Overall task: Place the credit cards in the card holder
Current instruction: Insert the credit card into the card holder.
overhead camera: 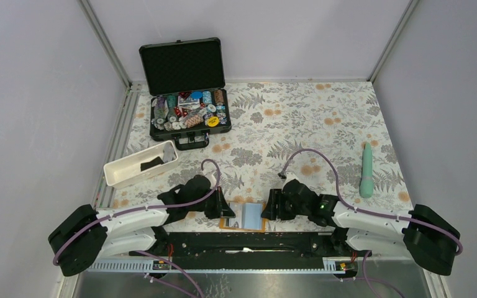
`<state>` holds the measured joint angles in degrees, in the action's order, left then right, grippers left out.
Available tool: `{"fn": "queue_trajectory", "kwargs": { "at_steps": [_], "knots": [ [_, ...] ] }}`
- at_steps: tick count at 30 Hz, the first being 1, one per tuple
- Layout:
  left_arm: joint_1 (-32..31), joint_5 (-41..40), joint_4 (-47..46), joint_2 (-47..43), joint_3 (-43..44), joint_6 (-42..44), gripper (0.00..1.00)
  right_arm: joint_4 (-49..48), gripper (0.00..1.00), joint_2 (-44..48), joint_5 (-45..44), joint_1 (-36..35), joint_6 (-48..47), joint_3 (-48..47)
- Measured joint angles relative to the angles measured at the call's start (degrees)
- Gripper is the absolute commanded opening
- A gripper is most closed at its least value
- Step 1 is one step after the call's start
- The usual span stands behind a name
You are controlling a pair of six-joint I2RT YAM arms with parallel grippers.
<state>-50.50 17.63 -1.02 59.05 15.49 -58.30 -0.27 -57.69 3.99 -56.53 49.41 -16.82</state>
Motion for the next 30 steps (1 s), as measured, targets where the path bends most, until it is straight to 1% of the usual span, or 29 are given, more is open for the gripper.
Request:
{"fn": "queue_trajectory", "kwargs": {
  "at_steps": [3, 6, 9, 15, 18, 23, 30],
  "knots": [
    [0.0, 0.2, -0.2, 0.4, 0.0, 0.0, 0.0, -1.1, 0.59, -1.9, 0.0, -0.6, 0.0, -0.7],
    [0.0, 0.4, -0.6, 0.5, 0.0, 0.0, 0.0, -2.0, 0.52, -3.1, -0.2, -1.2, 0.0, -1.1],
    [0.0, 0.6, -1.3, 0.4, -0.3, 0.0, 0.0, -1.9, 0.39, -3.5, -0.9, -1.6, 0.0, -1.2],
    [0.4, 1.3, -2.1, 0.1, -1.1, -0.1, 0.0, -1.6, 0.22, -4.7, -3.4, -1.6, 0.2, -1.2],
    [0.6, 1.6, -2.4, -0.7, -1.4, -0.3, 0.0, -1.6, 0.12, -5.1, -4.1, -1.6, 0.4, -1.2],
    [0.7, 1.7, -3.5, -2.1, -2.2, -1.6, 0.0, -1.0, 0.06, -5.2, -5.2, -1.6, 0.5, -1.4],
    [1.2, 2.3, -5.4, -3.8, -3.8, -3.4, 0.0, 0.2, 0.03, -5.2, -6.4, -1.7, 0.5, -1.9]
  ]
}}
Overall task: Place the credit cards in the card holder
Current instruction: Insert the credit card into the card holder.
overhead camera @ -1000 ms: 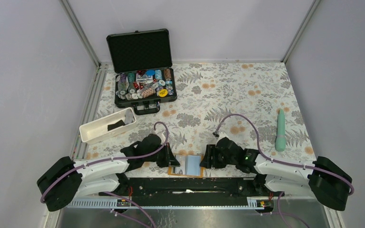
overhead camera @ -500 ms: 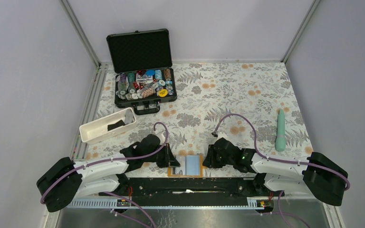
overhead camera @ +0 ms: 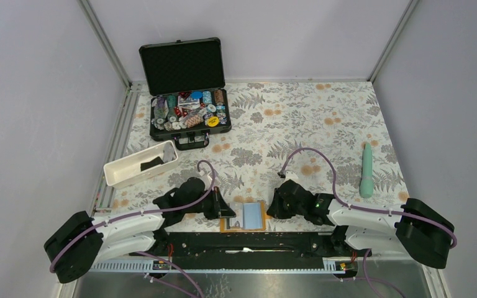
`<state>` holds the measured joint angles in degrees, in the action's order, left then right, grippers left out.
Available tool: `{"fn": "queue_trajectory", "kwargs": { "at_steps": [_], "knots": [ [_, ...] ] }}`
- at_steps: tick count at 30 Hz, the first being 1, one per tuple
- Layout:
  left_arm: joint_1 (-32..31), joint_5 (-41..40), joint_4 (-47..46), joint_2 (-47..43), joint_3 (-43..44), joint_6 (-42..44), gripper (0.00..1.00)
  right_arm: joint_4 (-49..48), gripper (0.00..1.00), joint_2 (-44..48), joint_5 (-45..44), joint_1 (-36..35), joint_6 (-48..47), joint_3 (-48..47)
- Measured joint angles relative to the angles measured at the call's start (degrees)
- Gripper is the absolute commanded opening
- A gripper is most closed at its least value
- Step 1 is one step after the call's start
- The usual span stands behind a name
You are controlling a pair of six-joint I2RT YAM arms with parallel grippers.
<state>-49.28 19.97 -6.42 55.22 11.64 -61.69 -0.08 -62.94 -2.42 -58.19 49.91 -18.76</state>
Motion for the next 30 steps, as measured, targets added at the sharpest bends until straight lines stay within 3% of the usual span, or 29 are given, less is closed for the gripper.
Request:
{"fn": "queue_trajectory", "kwargs": {
  "at_steps": [18, 30],
  "knots": [
    [1.1, 2.5, -11.4, 1.8, -4.7, -5.9, 0.0, 1.0, 0.01, -0.1, -0.2, 0.0, 0.0, -0.4],
    [1.1, 2.5, -11.9, 2.2, -6.0, -6.2, 0.0, 1.1, 0.0, -0.5, -0.3, 0.0, 0.0, -0.7]
  ]
}}
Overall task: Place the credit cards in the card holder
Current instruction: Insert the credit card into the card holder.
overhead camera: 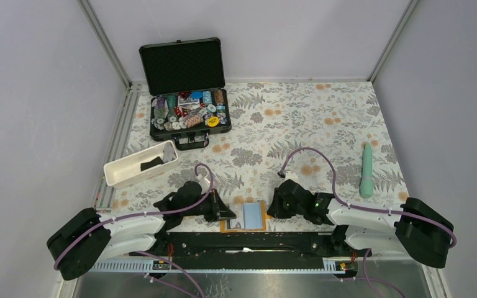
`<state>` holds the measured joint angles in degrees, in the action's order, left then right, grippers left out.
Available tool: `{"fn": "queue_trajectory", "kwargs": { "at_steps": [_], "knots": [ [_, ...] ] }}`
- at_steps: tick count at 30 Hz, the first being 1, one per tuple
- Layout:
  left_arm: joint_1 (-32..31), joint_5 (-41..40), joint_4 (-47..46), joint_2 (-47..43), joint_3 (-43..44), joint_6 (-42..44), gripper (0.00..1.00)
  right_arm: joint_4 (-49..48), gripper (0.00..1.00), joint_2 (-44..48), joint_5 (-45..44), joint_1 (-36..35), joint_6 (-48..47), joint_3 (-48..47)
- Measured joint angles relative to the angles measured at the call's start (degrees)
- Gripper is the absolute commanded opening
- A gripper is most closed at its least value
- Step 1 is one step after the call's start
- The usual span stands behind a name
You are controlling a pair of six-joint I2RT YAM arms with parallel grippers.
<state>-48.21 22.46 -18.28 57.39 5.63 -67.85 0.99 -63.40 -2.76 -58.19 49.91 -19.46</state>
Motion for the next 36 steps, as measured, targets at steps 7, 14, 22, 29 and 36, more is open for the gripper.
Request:
{"fn": "queue_trajectory", "kwargs": {
  "at_steps": [7, 14, 22, 29, 36],
  "knots": [
    [0.0, 0.0, -1.8, 1.0, -0.2, -0.2, 0.0, 0.0, 0.0, 0.0, -0.2, 0.0, 0.0, 0.0],
    [0.0, 0.0, -2.4, 1.0, -0.5, -0.6, 0.0, 0.2, 0.0, -0.3, -0.3, 0.0, 0.0, -0.3],
    [0.0, -0.1, -3.3, 1.7, -1.3, -1.2, 0.0, 0.2, 0.0, -0.4, -0.4, 0.0, 0.0, -0.3],
    [0.0, -0.1, -5.4, 2.9, -1.5, -1.5, 0.0, 0.2, 0.0, -0.8, -0.7, 0.0, 0.0, -0.7],
    [-0.1, -0.2, -6.3, 3.1, -1.6, -1.9, 0.0, 0.2, 0.0, -1.2, -0.8, 0.0, 0.0, -0.9]
  ]
}}
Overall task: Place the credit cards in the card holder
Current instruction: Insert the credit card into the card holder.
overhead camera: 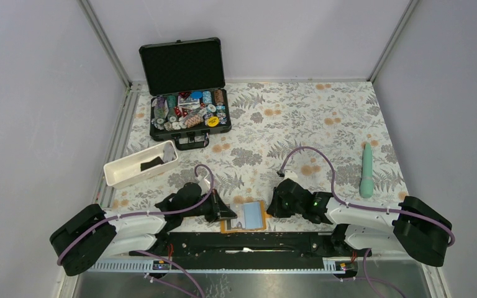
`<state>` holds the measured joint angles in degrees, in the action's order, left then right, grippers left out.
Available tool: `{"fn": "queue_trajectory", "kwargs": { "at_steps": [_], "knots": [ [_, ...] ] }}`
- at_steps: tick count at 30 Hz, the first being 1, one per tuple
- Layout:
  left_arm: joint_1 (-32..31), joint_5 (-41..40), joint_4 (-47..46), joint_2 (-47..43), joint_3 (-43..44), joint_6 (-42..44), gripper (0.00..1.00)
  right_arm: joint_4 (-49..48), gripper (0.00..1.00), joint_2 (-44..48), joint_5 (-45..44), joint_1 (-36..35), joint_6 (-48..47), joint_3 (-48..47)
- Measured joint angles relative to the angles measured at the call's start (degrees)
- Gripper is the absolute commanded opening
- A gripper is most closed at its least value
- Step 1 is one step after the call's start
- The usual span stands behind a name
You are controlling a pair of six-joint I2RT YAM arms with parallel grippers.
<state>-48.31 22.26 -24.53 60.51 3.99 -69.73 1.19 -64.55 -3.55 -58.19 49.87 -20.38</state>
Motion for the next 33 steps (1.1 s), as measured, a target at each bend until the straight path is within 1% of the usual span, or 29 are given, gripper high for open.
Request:
{"fn": "queue_trajectory", "kwargs": {
  "at_steps": [14, 33],
  "knots": [
    [-1.3, -0.8, -1.4, 0.9, -0.9, -0.7, 0.0, 0.0, 0.0, 0.0, 0.0, 0.0, 0.0, 0.0],
    [-3.1, -3.2, -5.9, 4.3, -1.2, -1.3, 0.0, 0.0, 0.0, 0.0, 0.0, 0.0, 0.0, 0.0]
  ]
}}
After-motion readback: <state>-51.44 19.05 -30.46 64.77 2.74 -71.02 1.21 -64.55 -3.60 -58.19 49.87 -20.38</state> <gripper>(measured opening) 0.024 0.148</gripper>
